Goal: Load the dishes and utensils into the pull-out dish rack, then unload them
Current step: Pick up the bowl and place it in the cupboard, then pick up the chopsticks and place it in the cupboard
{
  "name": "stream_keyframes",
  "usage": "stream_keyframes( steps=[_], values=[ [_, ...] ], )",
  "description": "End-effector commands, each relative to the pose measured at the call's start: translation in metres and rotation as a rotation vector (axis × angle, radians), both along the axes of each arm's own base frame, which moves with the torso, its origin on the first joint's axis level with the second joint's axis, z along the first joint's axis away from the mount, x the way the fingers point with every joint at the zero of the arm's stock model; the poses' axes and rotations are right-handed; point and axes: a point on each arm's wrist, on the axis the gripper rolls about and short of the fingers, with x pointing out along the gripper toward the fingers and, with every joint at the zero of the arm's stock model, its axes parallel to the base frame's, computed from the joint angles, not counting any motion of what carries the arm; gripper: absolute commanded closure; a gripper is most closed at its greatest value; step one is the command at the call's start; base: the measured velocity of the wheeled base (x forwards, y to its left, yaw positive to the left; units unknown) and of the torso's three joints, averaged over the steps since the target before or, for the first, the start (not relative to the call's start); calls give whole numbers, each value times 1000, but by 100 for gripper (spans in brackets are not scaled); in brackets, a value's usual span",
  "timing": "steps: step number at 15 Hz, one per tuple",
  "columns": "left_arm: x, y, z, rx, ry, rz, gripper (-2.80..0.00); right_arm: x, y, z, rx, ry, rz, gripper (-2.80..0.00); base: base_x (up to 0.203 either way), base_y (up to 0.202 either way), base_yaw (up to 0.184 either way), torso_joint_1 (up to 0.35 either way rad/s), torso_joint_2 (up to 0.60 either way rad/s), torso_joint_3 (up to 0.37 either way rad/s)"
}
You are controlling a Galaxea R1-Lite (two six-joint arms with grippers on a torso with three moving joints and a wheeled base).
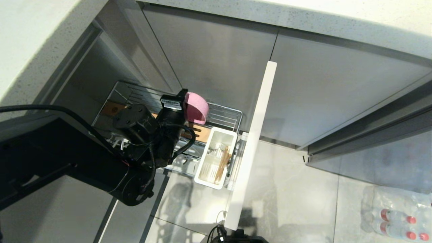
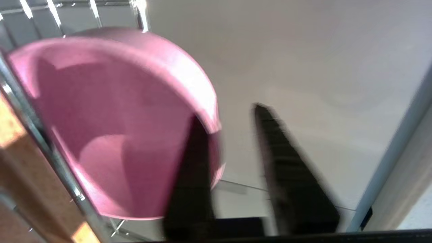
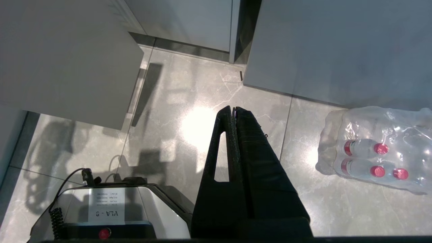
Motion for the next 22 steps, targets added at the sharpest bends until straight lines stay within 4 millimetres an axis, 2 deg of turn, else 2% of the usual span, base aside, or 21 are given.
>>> stream_keyframes(
  steps=[1,10,12,14,18,22],
  values=[
    [-1,0,2,-14,-11,-1,-280,0,0,0,0,2,-1,0,0,0,0,0,0,0],
    [-15,6,19,-34,-45,1,-280,0,0,0,0,2,-1,0,0,0,0,0,0,0],
    [-18,7,21,-10,-1,1,-280,0,0,0,0,0,-1,0,0,0,0,0,0,0],
    [-25,9,29,14,40,-5,-280,0,0,0,0,1,-1,0,0,0,0,0,0,0],
    [-46,9,53,-9,-4,-34,-280,0,0,0,0,1,-1,0,0,0,0,0,0,0],
    [-57,6,59,18,64,-31,-280,0,0,0,1,1,-1,0,0,0,0,0,0,0]
  ],
)
